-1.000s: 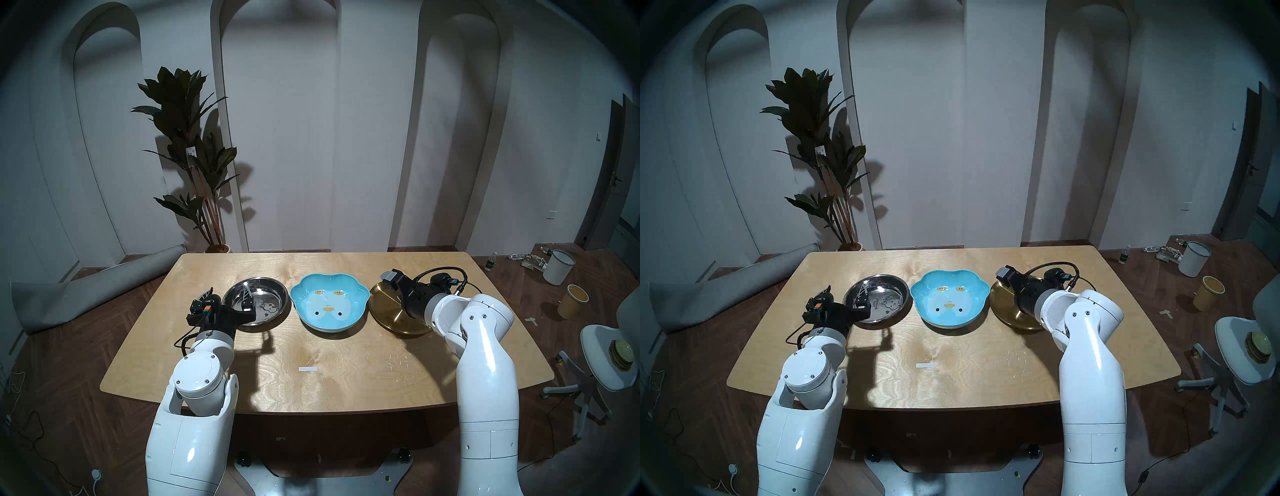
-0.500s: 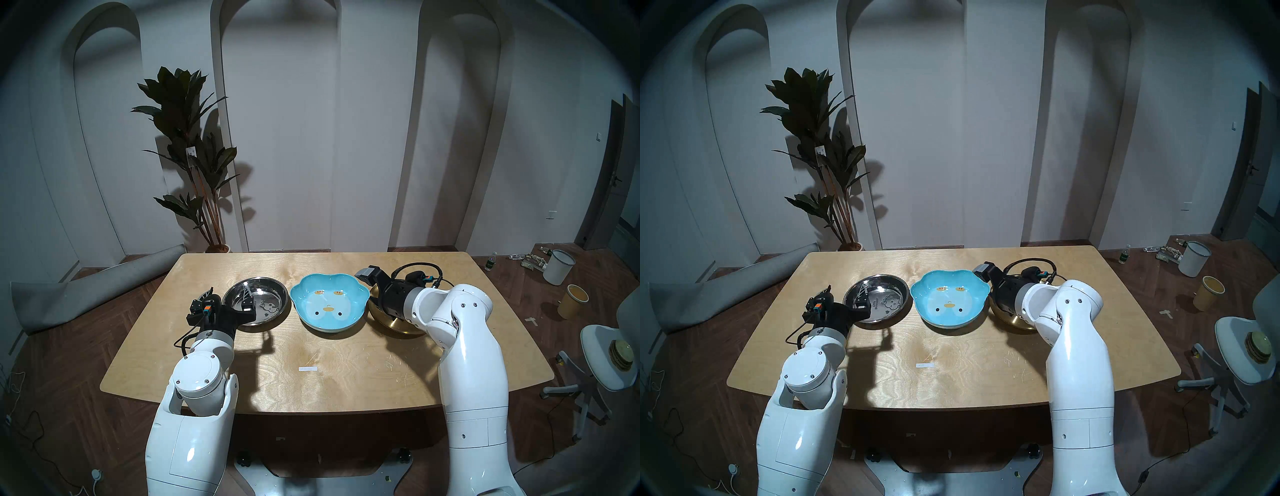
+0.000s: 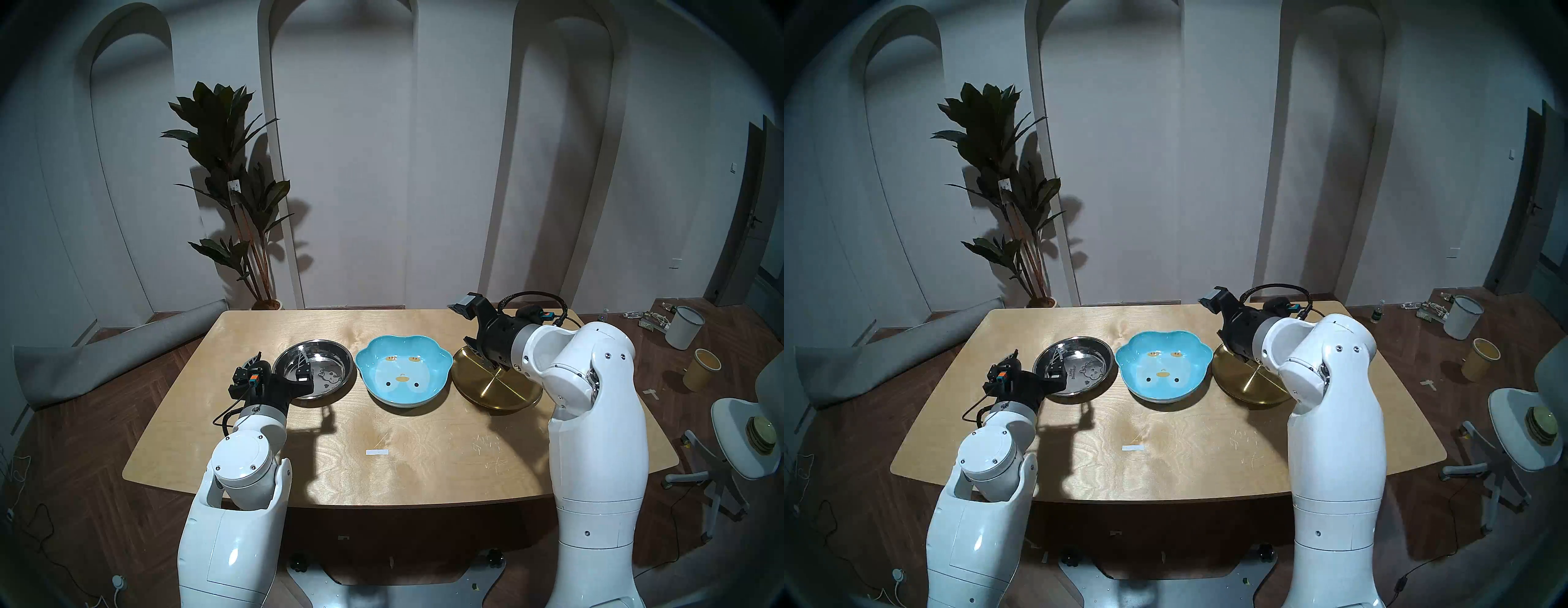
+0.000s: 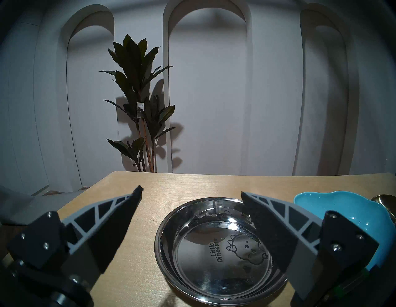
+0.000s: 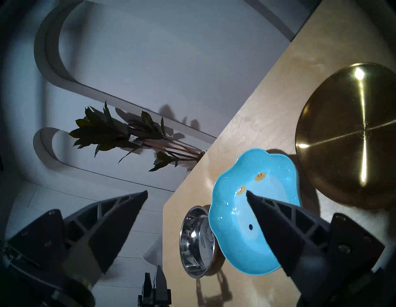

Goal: Stack the plates into one stack

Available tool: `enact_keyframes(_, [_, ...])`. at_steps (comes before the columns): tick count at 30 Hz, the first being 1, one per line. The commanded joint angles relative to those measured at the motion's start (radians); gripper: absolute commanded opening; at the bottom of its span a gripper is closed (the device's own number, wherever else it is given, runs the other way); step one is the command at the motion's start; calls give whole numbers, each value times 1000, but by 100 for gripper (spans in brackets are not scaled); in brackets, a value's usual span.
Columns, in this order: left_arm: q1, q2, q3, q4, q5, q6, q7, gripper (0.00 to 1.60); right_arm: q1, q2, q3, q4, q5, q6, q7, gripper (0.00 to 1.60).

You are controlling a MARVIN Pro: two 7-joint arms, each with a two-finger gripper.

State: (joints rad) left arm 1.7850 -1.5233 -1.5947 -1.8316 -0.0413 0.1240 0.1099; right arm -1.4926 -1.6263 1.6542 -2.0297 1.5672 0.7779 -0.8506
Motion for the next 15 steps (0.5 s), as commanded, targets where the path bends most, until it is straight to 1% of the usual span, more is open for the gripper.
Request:
enact_keyframes(1, [-12,-1,0,-22,2,-7,4,160,-56,12,-27,-35,139,-116,-125,160])
enact_keyframes(3, [-12,-1,1,-22,2,-7,4,160,-69,14,-29,-41,192,-157,-174,160])
enact_keyframes(5, [-12,-1,1,-22,2,-7,5,160,-83,15,-18,-32,226,-178,-199,160])
enact_keyframes(6, [-12,-1,1,-22,2,-7,5,160,-86,15,-20,-33,248,-213,-239,160])
enact_keyframes(8, [-12,0,1,-23,2,-7,6,160,-91,15,-17,-23,274,-234,-266,160])
enact_keyframes(9, [-12,0,1,-23,2,-7,6,160,-91,15,-17,-23,274,-234,-266,160])
enact_keyframes(10, [-12,0,1,-23,2,-7,7,160,-87,14,-21,-24,295,-272,-309,160])
enact_keyframes(11, [-12,0,2,-23,2,-7,7,160,-86,15,-16,-14,295,-264,-303,160])
enact_keyframes(12, [-12,0,2,-23,2,-7,7,160,-74,13,-16,-16,322,-296,-355,160])
enact_keyframes(13, [-12,0,2,-24,2,-7,8,160,-61,12,-10,-12,343,-307,-385,160])
enact_keyframes(14, [-12,0,2,-24,2,-7,8,160,-61,12,-10,-12,343,-307,-385,160])
enact_keyframes(15, [-12,0,2,-24,2,-7,9,160,-53,11,-6,-12,356,-312,-410,160])
